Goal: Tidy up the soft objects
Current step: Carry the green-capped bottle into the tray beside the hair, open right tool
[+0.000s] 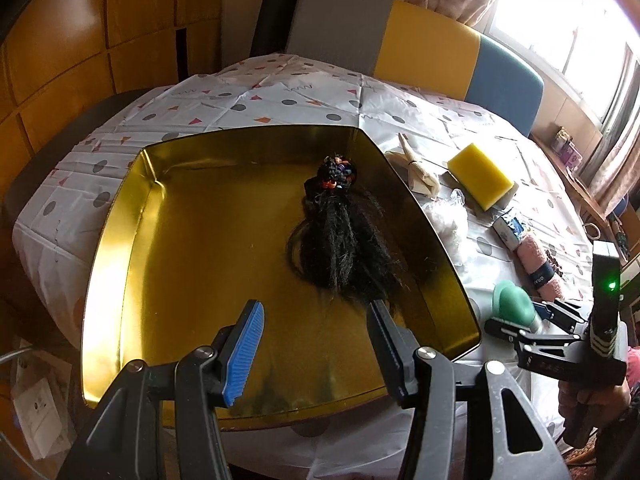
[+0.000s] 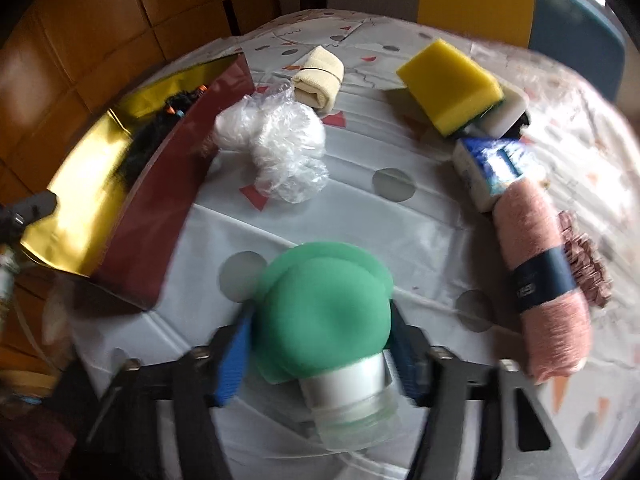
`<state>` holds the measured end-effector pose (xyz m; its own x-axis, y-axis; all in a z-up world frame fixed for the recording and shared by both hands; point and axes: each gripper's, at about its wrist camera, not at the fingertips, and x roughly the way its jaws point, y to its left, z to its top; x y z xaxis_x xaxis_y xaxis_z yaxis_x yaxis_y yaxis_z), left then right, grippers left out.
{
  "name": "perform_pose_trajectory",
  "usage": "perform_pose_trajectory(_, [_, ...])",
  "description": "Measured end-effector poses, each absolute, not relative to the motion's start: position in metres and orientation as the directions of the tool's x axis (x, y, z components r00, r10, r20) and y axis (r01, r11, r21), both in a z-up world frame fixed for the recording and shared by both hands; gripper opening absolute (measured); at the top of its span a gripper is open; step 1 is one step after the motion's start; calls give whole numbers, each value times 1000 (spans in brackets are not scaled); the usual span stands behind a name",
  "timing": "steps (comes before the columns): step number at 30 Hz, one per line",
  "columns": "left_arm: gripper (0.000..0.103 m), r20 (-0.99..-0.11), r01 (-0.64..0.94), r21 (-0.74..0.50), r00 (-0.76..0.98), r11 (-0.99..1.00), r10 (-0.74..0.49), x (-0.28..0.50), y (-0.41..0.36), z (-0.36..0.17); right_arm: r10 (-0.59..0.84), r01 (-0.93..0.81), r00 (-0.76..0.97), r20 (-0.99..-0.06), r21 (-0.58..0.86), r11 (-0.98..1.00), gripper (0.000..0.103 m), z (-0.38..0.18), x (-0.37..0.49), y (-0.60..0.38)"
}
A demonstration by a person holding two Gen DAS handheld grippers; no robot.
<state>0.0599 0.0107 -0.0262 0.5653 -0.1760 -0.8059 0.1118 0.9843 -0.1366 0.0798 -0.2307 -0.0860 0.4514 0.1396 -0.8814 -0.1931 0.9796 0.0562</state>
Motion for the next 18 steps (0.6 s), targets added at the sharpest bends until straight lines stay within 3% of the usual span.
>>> perform_pose_trajectory(18, [54,-788,103,-109,598,989,-149,48,26,-21,84,-165,469,-879,6,986,57,-88,78,-226])
